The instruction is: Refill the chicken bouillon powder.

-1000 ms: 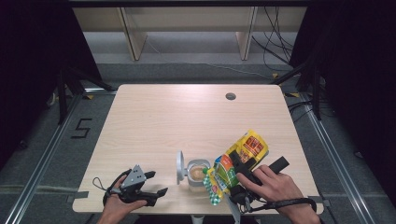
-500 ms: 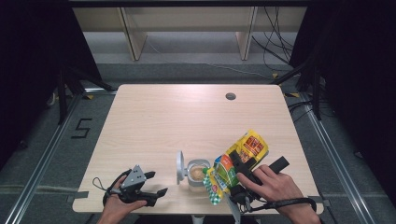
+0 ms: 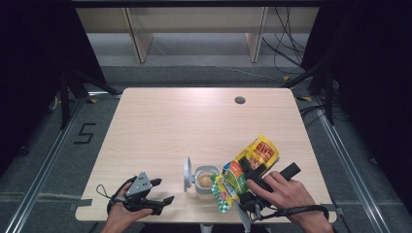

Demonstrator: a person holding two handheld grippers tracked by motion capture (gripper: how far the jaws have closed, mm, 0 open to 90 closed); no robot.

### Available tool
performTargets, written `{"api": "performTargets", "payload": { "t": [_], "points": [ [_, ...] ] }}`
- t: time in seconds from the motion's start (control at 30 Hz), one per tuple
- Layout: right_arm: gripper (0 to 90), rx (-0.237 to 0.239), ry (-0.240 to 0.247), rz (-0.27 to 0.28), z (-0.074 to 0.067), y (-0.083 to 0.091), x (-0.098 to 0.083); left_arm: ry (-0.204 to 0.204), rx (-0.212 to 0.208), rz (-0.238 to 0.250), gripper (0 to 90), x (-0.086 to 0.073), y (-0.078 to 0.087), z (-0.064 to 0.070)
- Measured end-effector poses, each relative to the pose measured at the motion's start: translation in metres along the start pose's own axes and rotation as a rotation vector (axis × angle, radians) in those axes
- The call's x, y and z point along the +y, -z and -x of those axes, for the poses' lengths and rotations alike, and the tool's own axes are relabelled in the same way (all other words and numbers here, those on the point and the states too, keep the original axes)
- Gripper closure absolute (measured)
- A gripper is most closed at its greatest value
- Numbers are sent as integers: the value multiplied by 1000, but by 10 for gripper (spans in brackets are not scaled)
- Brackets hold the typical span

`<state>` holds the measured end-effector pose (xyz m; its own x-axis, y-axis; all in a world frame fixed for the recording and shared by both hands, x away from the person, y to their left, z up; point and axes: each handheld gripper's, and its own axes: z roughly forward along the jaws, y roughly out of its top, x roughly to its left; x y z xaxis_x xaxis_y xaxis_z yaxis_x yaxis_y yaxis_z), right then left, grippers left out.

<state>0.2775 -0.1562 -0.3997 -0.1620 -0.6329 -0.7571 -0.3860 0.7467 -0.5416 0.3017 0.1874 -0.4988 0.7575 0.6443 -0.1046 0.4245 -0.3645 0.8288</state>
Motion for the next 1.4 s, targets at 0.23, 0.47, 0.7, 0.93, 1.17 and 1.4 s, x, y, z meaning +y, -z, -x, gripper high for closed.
{"api": "performTargets", "payload": {
  "t": [0.23,0.47,0.7,0.93,1.17,1.4],
  "points": [
    [606,6,-44,-7,-3,1,0,-11,4,-5,220,-1,0,0],
    [609,14,-72,25,-5,-2,-7,-35,0,-7,220,0,1,-1],
    [616,33,-167,94,-14,-9,-16,-4,6,-5,221,0,1,0],
    [631,45,-323,195,-24,-16,-21,-3,7,-5,221,-1,1,0],
    [645,60,-473,287,-33,-23,-29,-10,6,-2,222,-1,1,-1],
    [658,78,-643,360,-47,-30,-35,-12,6,-8,221,0,1,-1]
  ]
}}
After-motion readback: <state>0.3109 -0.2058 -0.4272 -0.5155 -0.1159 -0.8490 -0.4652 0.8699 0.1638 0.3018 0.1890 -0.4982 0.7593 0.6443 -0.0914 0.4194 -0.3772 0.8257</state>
